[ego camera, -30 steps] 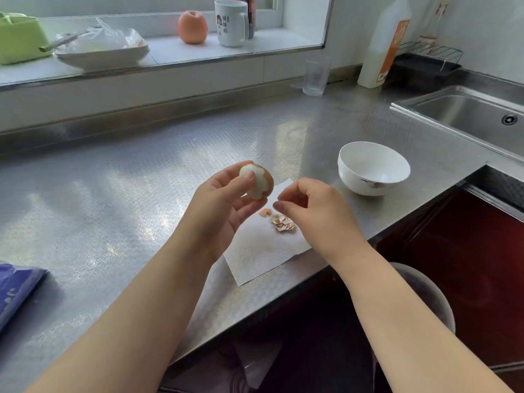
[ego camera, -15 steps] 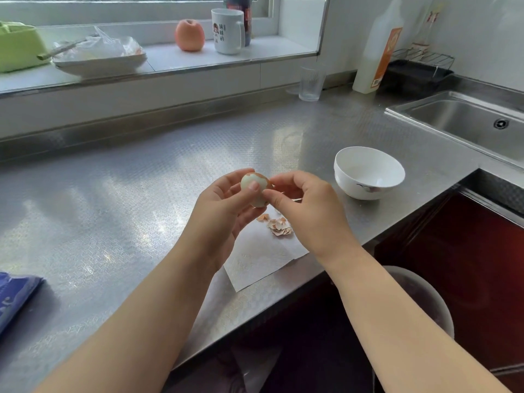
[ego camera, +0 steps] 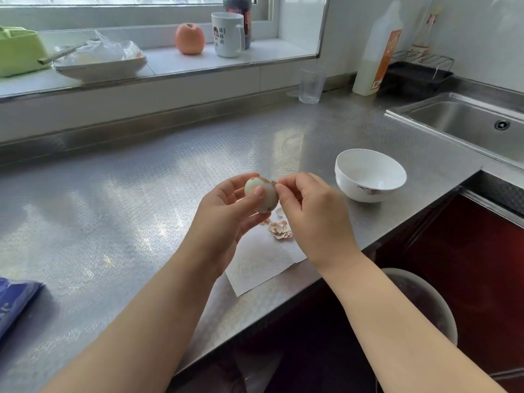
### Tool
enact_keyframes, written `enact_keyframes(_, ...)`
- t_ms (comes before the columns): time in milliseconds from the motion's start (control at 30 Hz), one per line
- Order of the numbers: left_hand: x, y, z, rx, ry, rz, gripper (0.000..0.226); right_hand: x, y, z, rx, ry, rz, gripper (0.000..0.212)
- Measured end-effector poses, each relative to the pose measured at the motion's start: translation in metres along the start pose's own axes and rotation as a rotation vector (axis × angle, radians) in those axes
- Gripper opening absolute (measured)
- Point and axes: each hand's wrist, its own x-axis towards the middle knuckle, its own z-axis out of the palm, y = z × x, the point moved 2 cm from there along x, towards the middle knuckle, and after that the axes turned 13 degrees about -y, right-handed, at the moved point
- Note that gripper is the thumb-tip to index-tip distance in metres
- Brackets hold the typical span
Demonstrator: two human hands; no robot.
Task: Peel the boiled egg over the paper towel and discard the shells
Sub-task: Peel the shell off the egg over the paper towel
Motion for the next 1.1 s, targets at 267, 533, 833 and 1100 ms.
enact_keyframes(267,0.003,0.004,-0.007,-0.027,0.089,0.016,0.03,-0.003,0.001,-0.001,0.144,-0.028,0.052,0.01)
enact_keyframes(533,0.003,0.006,-0.011,-0.083,0.09,-0.048,0.029,-0.01,0.015,-0.001,0.026,-0.366,0.248,0.027)
enact_keyframes(833,-0.002,0.003,-0.002,0.155,-0.103,-0.053,0.031,0.007,0.001,-0.006,0.295,-0.245,0.135,0.019)
enact_keyframes(1100,-0.002,0.002,0.002,0.329,-0.058,-0.003,0.03,0.004,0.006,-0.006,0.307,-0.193,0.151,0.009)
